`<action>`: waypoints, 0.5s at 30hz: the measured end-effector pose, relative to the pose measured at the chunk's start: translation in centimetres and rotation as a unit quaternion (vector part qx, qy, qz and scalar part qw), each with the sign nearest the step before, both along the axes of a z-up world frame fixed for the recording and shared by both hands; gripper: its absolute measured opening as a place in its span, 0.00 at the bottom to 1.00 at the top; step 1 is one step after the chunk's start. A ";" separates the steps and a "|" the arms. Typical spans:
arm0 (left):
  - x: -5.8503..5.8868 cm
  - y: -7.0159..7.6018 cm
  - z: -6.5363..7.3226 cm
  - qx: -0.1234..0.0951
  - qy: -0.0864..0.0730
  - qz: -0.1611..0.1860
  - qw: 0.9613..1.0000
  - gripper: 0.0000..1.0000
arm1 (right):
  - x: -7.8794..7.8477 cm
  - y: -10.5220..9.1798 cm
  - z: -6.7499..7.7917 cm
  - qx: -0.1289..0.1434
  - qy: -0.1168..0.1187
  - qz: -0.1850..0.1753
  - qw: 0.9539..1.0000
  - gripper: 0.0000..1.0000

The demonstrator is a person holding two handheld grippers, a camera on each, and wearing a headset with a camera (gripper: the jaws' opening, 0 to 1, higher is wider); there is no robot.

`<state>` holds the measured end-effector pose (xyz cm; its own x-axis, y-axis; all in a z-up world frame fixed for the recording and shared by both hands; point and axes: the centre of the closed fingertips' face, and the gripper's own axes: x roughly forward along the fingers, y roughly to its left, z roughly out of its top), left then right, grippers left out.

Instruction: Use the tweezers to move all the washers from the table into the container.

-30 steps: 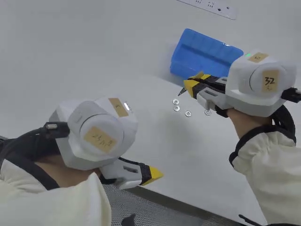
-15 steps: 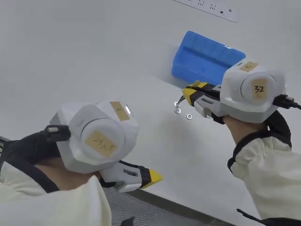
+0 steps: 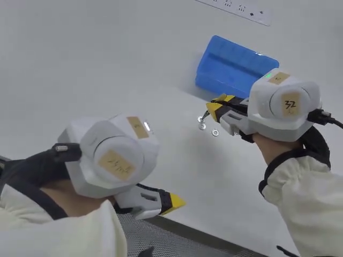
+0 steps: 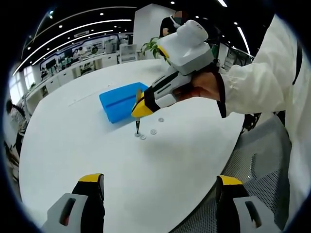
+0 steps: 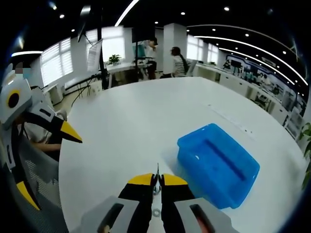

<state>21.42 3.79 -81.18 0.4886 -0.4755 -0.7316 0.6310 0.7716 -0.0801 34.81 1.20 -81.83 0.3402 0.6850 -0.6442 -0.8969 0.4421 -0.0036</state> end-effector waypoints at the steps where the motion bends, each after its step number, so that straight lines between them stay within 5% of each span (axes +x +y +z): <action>1: 0.0 0.0 0.0 0.001 0.000 0.000 1.000 0.98 | 0.0 0.0 0.0 0.000 0.001 0.000 1.000 0.01; 15: 0.1 -0.3 0.3 0.003 -0.007 -0.003 1.000 0.97 | 0.6 -0.7 1.7 0.000 -0.016 -0.010 1.000 0.01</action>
